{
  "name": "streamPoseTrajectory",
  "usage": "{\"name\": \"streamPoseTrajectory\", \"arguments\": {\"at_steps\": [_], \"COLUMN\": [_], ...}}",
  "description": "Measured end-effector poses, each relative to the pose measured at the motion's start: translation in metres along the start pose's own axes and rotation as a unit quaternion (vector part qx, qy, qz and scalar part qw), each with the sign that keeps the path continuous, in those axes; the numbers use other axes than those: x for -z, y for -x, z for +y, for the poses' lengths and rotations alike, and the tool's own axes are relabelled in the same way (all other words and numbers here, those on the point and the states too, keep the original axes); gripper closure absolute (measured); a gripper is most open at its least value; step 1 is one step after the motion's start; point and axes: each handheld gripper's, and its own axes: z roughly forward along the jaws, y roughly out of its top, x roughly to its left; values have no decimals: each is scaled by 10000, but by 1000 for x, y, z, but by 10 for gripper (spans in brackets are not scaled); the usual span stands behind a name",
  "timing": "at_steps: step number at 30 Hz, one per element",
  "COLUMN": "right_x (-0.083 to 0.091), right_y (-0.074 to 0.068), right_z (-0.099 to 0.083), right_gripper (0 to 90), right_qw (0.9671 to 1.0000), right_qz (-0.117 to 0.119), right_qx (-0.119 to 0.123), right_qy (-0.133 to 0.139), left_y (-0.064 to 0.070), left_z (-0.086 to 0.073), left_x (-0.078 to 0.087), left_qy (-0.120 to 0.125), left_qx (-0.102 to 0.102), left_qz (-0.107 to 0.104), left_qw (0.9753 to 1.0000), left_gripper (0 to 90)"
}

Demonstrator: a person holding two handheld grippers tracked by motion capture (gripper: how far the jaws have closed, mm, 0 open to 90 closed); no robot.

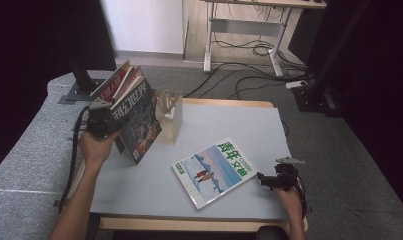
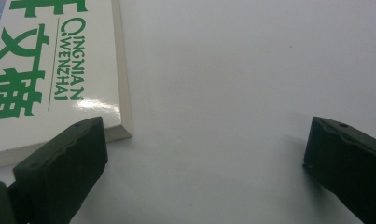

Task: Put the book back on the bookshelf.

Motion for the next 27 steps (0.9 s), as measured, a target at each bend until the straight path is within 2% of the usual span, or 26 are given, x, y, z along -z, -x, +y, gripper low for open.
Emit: {"name": "streamPoseTrajectory", "arguments": {"at_steps": [5,11,21,27], "right_x": [0,0,0,0], "right_y": [0,0,0,0], "right_z": [0,0,0,0], "right_gripper": [0,0,0,0], "right_qw": [10000,10000,10000,10000], "right_qz": [0,0,4,8], "right_qx": [3,-2,-7,-4], "right_qy": [-6,-7,-9,-7], "left_y": [1,3,2,4], "left_z": [3,5,10,15], "left_x": [0,-1,-11,-20], "left_qy": [-64,61,314,380], "left_qx": [34,62,264,233], "left_qz": [-51,-80,-78,-16], "left_qw": [10000,9999,9991,9990], "left_gripper": [809,827,829,829]}}
